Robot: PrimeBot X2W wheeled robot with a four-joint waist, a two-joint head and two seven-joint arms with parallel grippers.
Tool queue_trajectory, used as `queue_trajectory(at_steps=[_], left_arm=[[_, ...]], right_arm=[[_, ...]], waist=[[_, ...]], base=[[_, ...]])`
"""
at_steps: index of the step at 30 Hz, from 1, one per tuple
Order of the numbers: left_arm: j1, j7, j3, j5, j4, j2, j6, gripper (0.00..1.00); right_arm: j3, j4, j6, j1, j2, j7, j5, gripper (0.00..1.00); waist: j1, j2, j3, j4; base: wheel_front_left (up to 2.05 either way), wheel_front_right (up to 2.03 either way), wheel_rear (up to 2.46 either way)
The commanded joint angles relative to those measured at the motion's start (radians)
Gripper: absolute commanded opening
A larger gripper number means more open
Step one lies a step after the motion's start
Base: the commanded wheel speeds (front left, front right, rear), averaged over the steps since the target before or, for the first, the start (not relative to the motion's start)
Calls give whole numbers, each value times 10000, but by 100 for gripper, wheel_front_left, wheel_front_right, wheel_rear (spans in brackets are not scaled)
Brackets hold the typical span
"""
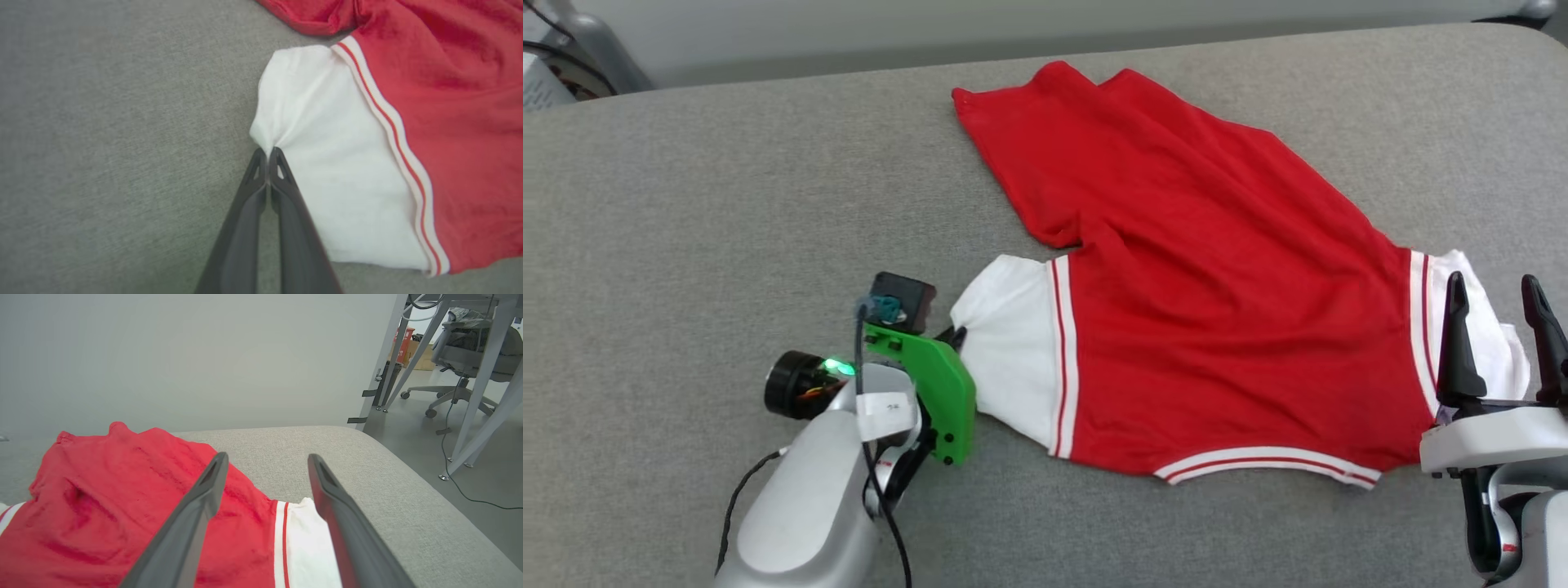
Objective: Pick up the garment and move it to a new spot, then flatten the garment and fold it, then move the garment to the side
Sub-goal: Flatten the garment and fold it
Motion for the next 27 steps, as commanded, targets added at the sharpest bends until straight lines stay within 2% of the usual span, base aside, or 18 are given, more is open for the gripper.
queue_trajectory(at_steps=[1,5,9,10,14,15,16,17,19,23,27], left_arm=[[175,-274,254,-78,-190,178,184,0],[685,-909,1009,-315,-696,574,622,0],[1435,-1053,1633,-575,-1098,1002,972,0],[2044,-1009,1915,-763,-1286,1191,1141,0],[2736,-931,1942,-1008,-1406,1131,1174,0],[2852,-941,1913,-1042,-1407,1076,1188,12],[2919,-968,1893,-1053,-1397,1032,1211,69],[2976,-1049,1891,-1087,-1368,948,1245,100],[3075,-1288,1920,-1176,-1279,807,1259,100],[3182,-2288,1916,-1183,-1309,736,933,100],[3057,-3776,1825,-898,-1593,927,335,100]], right_arm=[[69,-44,-9,114,-7,86,-137,100],[254,-115,-9,233,-7,330,-138,100],[325,-183,-9,409,-7,538,-127,100],[410,-197,-9,540,-7,700,-153,100],[454,-196,-9,646,-7,894,-184,100],[451,-191,-9,673,-7,944,-203,100],[442,-190,-9,694,-7,975,-212,100],[429,-187,-9,721,-7,1009,-220,100],[461,-166,-9,746,-7,1072,-234,100],[513,-185,-9,750,-7,1190,-226,100],[567,-292,-9,819,-68,1289,-316,100]], waist=[[0,105,-521,532],[0,105,-802,779],[0,105,-911,1022],[0,105,-925,1149],[0,105,-935,1289],[0,105,-952,1332],[0,105,-970,1364],[0,105,-998,1402],[0,105,-1066,1423],[0,105,-1205,1458],[0,105,-1343,1502]], base=[[0,0,0],[0,0,0],[0,0,0],[0,0,0],[0,0,0],[0,0,0],[0,0,0],[0,0,0],[0,0,0],[0,0,0],[0,0,0]])
